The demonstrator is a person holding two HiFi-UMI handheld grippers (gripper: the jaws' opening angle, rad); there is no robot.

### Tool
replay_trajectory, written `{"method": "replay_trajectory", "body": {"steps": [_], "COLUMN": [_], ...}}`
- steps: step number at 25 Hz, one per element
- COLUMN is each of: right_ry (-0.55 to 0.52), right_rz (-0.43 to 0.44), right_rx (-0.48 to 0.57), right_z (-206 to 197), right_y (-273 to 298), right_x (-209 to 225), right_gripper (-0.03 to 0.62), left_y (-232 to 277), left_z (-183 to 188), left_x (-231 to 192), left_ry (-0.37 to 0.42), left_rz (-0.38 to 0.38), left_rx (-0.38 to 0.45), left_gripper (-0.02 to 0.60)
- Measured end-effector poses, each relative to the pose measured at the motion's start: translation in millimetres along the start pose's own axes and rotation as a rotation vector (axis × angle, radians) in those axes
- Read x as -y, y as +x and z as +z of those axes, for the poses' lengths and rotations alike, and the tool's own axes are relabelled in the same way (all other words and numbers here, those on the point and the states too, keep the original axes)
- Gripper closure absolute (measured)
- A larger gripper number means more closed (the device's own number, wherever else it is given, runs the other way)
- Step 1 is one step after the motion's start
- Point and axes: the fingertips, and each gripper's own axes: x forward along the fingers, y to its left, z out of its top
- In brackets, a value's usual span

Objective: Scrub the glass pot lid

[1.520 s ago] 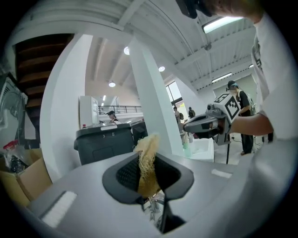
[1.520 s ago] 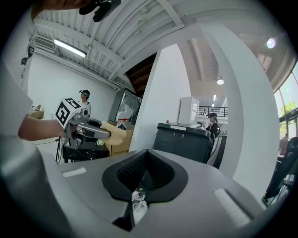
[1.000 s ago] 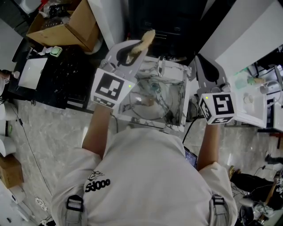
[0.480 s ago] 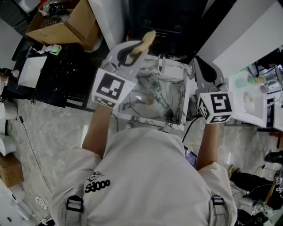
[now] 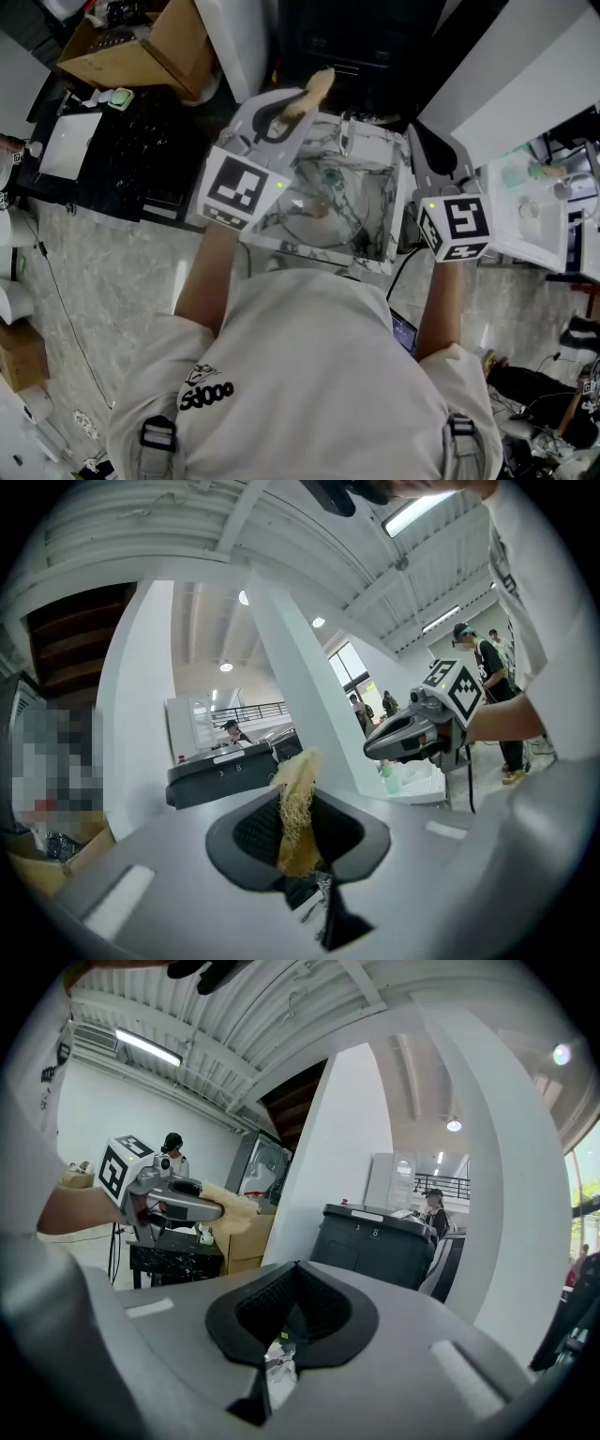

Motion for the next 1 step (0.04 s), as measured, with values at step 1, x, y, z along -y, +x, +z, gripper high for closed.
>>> {"method": "replay_trajectory", "body": {"steps": [1], "right_ry": [0.001], "right_rz": [0.001], "right_rx": [-0.001], "right_z": [-0.3], "right_y": [0.6], "right_x": [-0.7], "right_gripper": [0.594], "left_y": [-0.5], "left_z": [-0.7], "left_x": [0.0], "left_ry": [-0.001], "left_rz": [-0.001], "left_rx": [-0.001], "left_gripper": [0.523]}}
